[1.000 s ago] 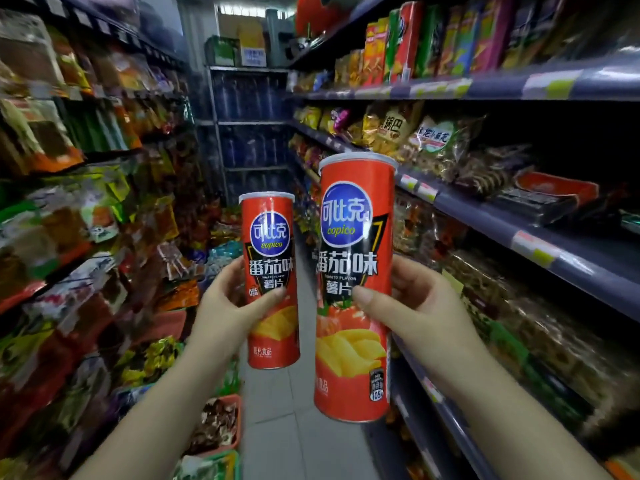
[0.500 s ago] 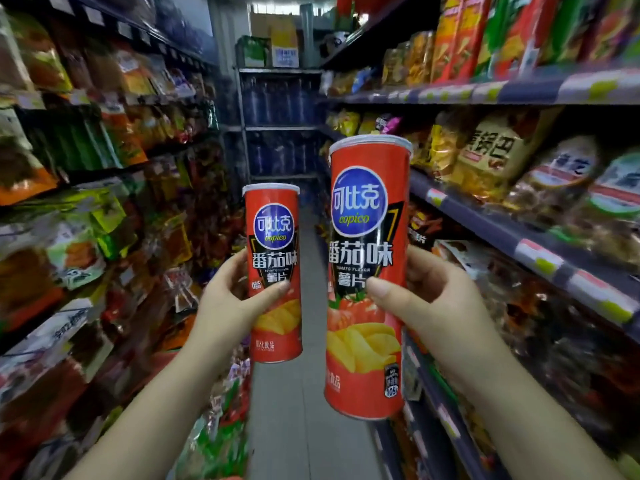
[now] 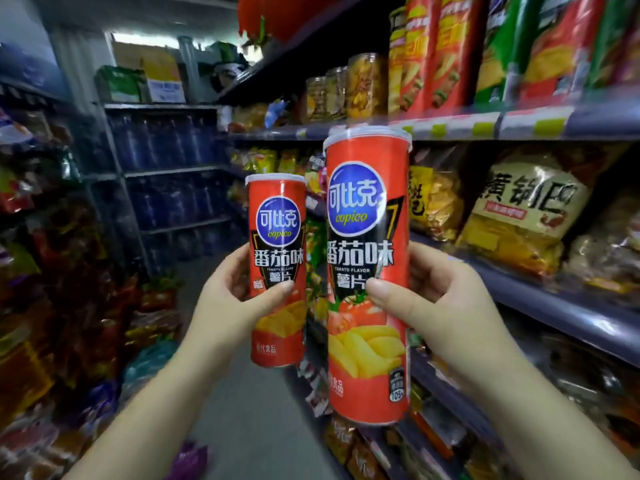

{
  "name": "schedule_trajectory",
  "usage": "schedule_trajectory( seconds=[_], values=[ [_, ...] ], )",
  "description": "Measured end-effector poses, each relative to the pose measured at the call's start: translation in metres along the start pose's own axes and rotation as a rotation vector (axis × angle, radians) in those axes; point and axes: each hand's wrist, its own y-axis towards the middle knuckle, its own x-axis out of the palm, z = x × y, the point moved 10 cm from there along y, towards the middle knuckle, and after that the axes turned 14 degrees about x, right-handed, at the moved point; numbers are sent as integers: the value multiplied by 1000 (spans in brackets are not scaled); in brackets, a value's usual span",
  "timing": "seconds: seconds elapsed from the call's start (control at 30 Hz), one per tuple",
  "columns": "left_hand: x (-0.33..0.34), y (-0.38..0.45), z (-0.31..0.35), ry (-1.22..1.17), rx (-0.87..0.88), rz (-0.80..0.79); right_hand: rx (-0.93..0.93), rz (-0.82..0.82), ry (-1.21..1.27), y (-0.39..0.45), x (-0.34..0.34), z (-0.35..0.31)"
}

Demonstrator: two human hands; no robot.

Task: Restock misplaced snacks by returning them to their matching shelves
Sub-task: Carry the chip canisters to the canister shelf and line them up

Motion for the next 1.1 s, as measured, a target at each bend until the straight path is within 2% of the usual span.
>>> schedule_trajectory(
  seconds=[0.2,0.47,0.77,1.1],
  values=[
    [71,97,-34,-171,90,-160,-62,172,-83,62,-39,-8],
    [163,179,-36,-402,187,-321,-140,439,-217,100,-101,-28],
    [255,203,30,-822,291,-595,-214,797,-406,63,-134,-82],
    [310,191,121,-1067,354,-769,-274,1150,-585,3,-151,-156]
  ],
)
